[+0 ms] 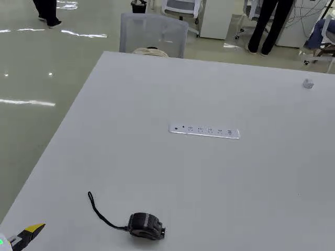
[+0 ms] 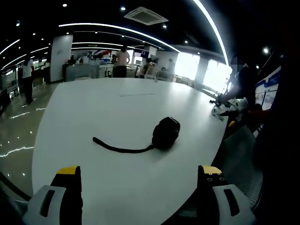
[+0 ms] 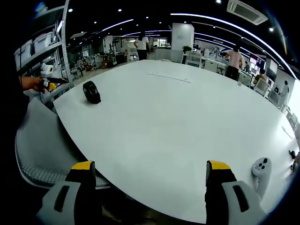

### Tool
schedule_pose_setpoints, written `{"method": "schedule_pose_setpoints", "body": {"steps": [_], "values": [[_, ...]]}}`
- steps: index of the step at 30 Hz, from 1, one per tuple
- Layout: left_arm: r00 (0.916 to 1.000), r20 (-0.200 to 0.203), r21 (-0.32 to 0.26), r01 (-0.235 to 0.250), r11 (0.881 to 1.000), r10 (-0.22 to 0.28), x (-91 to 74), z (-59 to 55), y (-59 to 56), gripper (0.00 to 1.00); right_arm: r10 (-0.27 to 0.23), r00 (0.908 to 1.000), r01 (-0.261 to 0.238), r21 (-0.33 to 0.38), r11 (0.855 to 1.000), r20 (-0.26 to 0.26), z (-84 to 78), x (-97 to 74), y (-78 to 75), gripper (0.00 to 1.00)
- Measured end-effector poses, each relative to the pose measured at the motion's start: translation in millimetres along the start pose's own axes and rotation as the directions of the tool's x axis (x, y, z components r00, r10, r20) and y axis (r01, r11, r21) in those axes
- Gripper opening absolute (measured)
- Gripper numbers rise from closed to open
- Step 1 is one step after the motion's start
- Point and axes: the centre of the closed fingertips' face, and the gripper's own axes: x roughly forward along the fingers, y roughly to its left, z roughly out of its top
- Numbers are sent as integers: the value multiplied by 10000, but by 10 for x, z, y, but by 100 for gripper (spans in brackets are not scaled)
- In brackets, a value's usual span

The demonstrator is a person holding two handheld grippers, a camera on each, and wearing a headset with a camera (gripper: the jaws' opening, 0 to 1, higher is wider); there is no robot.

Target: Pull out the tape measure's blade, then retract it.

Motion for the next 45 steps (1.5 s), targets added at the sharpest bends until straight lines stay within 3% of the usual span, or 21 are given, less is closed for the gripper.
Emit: {"method": "schedule_pose_setpoints", "body": {"steps": [14, 18, 23, 27, 32, 39, 45], "values": [[9999, -139, 428, 91, 9990, -85, 19, 24, 14, 100, 54, 9999, -55, 37, 10000, 150, 33, 5, 20, 100], [9992, -235, 605, 327, 9976, -313, 52, 20, 14, 100, 231, 9996, -230, -45, 9997, 185, 76, 27, 41, 100], [9950, -635, 1035, 829, 9912, -766, 136, 79, 1, 99, 497, 9986, -492, -278, 9984, 179, 173, 99, 64, 100], [9918, -758, 1452, 1134, 9829, -1032, 234, 207, 0, 99, 738, 9971, -728, -519, 9960, 191, 270, 171, 105, 100], [9817, -1237, 2201, 1693, 9607, -1446, 378, 354, -103, 99, 1083, 9941, -1070, -987, 9894, 79, 379, 271, 160, 99], [9647, -1700, 2816, 2431, 9282, -2010, 572, 521, -239, 98, 1598, 9869, -1611, -1680, 9725, -208, 521, 398, 247, 97], [9394, -2331, 3389, 3209, 8844, -2515, 718, 581, -373, 97, 1887, 9813, -1924, -1940, 9619, -371, 669, 492, 310, 98]]}}
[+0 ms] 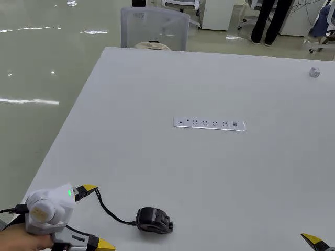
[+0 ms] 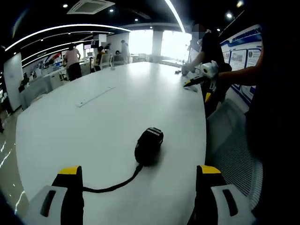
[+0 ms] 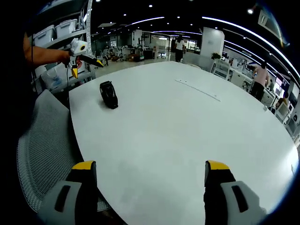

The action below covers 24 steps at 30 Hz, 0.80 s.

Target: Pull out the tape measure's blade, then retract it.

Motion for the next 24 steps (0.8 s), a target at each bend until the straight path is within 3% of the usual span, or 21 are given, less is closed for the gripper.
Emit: {"method": "schedule_pose_setpoints", "body": {"steps": [4, 9, 12, 24], "values": [[9993, -179, 423, 347, 9985, -340, 80, 78, -7, 95, 173, 9998, -174, -136, 9998, -58, 96, 80, 17, 98], [9936, -608, 1142, 1018, 9882, -953, 171, 196, -80, 95, 765, 9971, -766, 112, 9970, 57, 263, 184, 100, 99], [9887, -1056, 1685, 1237, 9779, -1068, 247, 220, -77, 95, 989, 9951, -991, -266, 9947, -58, 333, 258, 152, 98], [9765, -1577, 2742, 1863, 9435, -1470, 477, 408, -84, 90, 1848, 9823, -1871, -1253, 9743, -303, 619, 559, 315, 99]]}}
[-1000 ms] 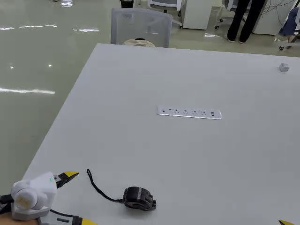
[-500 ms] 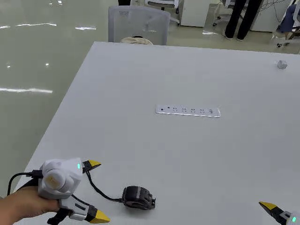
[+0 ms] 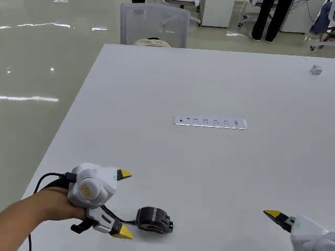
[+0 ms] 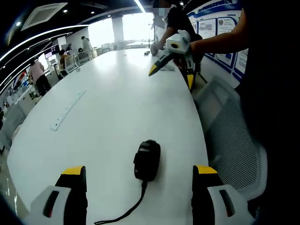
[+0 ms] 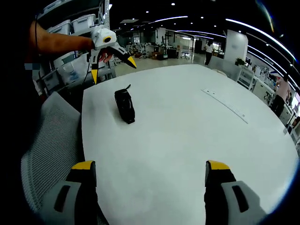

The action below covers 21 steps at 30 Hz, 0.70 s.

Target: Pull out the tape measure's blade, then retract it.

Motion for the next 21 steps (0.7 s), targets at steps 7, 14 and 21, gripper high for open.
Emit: {"method": "schedule_pose_setpoints", "body": {"steps": [7, 14, 21], "values": [[9989, -396, 855, 268, 9960, -234, 115, 47, 32, 89, 317, 9994, -313, -402, 9987, 104, 188, 167, 14, 98], [9954, -678, 1265, 760, 9890, -678, 230, 67, 9, 82, 579, 9983, -568, -1279, 9902, 45, 386, 348, 32, 92], [9887, -1201, 1564, 1080, 9818, -896, 380, -6, -16, 79, 979, 9952, -963, -1831, 9784, -1, 556, 558, 117, 86]]}}
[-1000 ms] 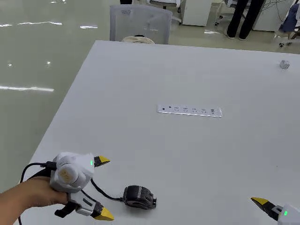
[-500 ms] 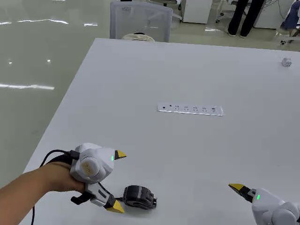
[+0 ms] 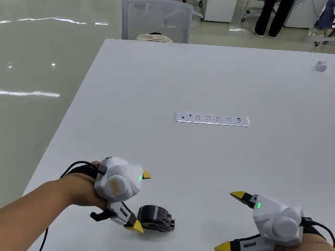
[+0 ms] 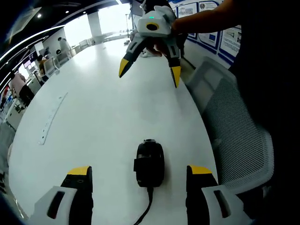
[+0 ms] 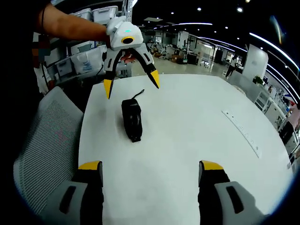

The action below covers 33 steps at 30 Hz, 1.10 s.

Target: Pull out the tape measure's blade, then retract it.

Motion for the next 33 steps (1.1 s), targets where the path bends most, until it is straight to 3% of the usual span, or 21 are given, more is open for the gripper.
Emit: {"method": "schedule_pose_setpoints", "body": {"steps": [6, 12, 16, 20, 22, 25, 28, 29, 31, 33], "values": [[9999, -122, -235, 88, 9997, -91, 100, -27, 2, 75, 283, 9995, -282, -174, 9995, 100, 110, 146, 33, 84], [9975, -682, 69, 183, 9998, -178, 237, -101, -13, 65, 738, 9971, -730, -424, 9964, 174, 193, 331, 98, 79], [9968, -764, 89, 260, 9996, -253, 308, -94, -27, 59, 967, 9952, -958, -554, 9939, 142, 237, 458, 144, 75], [9962, -766, -142, 409, 9991, -419, 398, -72, -52, 54, 1276, 9918, -1273, -819, 9885, -8, 275, 589, 228, 70], [9930, -1077, -258, 450, 9987, -475, 462, -119, -74, 45, 1397, 9901, -1400, -793, 9870, -99, 265, 674, 251, 67], [9913, -1175, -312, 558, 9980, -591, 543, -150, -123, 45, 1580, 9856, -1635, -1006, 9814, -609, 175, 778, 298, 64], [9899, -1243, -368, 645, 9972, -686, 578, -172, -150, 43, 1662, 9828, -1735, -962, 9801, -802, 135, 837, 306, 63], [9870, -1461, -253, 638, 9976, -668, 584, -210, -150, 41, 1669, 9824, -1745, -940, 9802, -835, 137, 850, 303, 63], [9857, -1440, -330, 838, 9959, -878, 604, -204, -206, 35, 1696, 9820, -1771, -926, 9798, -836, 149, 865, 307, 62], [9872, -1367, -304, 785, 9965, -819, 585, -214, -184, 35, 1750, 9809, -1829, -966, 9784, -848, 170, 886, 321, 61]]}}
